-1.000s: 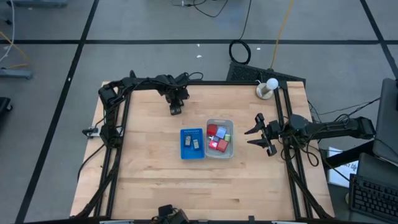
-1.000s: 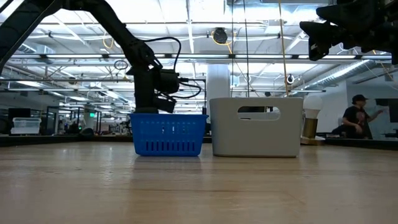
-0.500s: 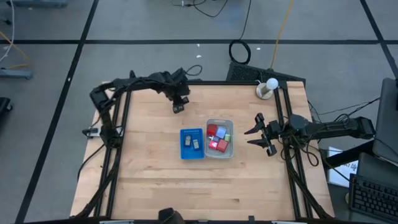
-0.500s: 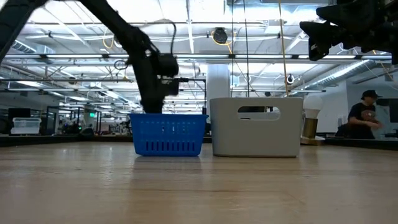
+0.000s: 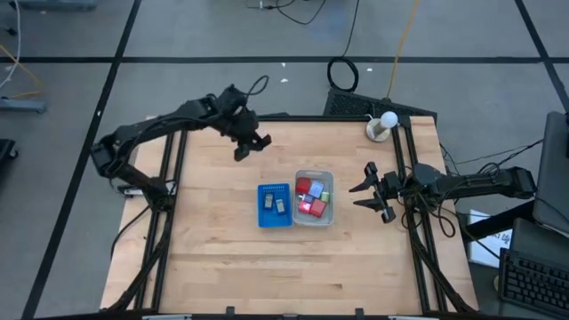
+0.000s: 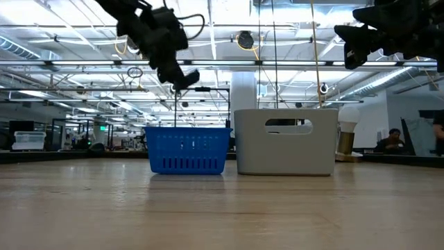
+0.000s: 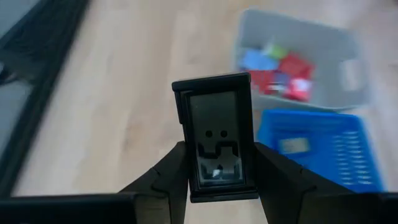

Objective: Pick & Place Office items
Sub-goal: Put the black digital timer into the blue bin

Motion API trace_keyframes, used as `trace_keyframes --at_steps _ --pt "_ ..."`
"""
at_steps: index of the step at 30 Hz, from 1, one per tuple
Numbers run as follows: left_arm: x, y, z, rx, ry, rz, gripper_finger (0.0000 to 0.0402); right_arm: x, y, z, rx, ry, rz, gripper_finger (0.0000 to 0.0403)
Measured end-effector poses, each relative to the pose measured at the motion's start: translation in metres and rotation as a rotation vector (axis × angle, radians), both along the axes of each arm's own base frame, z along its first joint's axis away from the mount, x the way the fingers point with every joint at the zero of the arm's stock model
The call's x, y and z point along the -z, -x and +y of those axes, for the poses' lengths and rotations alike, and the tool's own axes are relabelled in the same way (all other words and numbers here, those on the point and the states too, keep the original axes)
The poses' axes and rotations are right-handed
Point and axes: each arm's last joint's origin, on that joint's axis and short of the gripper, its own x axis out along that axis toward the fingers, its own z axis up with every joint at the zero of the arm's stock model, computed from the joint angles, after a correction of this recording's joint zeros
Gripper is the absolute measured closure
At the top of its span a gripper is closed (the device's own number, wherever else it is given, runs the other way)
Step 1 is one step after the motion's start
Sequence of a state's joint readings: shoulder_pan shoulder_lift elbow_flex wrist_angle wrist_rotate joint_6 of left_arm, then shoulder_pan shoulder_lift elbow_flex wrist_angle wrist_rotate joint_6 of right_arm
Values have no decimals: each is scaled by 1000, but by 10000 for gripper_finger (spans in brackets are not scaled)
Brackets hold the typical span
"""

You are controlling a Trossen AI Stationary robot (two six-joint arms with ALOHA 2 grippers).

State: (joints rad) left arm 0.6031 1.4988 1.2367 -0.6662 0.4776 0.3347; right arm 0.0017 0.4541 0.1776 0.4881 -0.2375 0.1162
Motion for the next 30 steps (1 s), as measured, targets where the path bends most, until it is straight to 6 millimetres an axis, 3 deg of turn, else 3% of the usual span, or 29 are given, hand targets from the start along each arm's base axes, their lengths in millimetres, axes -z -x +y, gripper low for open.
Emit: trace_keyframes --at_steps 6,16,24,30 --pt "8 9 -36 140 62 -140 254 0 0 0 0 0 -3 239" --pt "55 -3 -105 280 116 -256 254 -1 0 0 0 0 -8 239" --pt "49 -16 -160 404 59 -349 254 -1 0 0 0 0 -8 239" --pt "51 -16 -184 436 -12 -333 246 -1 0 0 1 0 -8 239"
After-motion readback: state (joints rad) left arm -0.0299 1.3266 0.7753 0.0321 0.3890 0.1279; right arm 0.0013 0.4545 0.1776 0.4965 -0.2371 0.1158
